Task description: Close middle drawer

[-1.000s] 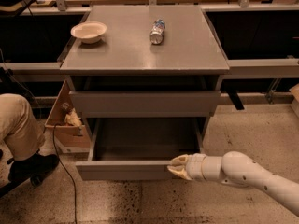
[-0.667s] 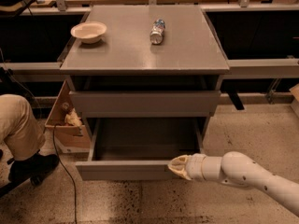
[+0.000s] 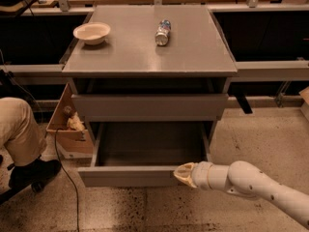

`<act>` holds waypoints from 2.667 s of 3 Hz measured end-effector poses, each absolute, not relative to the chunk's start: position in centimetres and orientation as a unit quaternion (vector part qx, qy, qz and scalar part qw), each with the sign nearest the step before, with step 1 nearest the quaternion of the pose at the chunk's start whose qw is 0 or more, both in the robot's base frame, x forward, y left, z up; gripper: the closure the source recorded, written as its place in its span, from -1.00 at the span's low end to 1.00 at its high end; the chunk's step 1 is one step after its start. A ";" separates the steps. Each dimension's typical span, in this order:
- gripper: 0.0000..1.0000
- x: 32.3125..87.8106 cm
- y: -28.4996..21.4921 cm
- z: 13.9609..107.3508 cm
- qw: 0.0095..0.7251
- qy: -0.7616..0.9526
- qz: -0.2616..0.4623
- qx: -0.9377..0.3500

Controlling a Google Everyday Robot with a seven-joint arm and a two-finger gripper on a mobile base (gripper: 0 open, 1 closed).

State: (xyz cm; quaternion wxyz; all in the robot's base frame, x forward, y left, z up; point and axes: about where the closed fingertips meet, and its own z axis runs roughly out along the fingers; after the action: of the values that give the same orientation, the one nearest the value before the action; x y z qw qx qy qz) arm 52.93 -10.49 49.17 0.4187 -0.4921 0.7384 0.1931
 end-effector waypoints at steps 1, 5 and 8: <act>1.00 53.8 -12.2 46.4 0.427 0.757 0.193 -0.455; 1.00 57.1 -12.5 40.7 0.450 0.758 0.204 -0.426; 1.00 65.2 -10.6 41.0 0.514 0.716 0.204 -0.427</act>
Offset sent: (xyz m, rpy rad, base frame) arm 0.0107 -0.0458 -0.0777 0.0423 0.0697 -0.1833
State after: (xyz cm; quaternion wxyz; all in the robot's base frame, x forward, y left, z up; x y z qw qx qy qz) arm 65.25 -10.60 41.02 0.5136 -0.4266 0.7160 0.2039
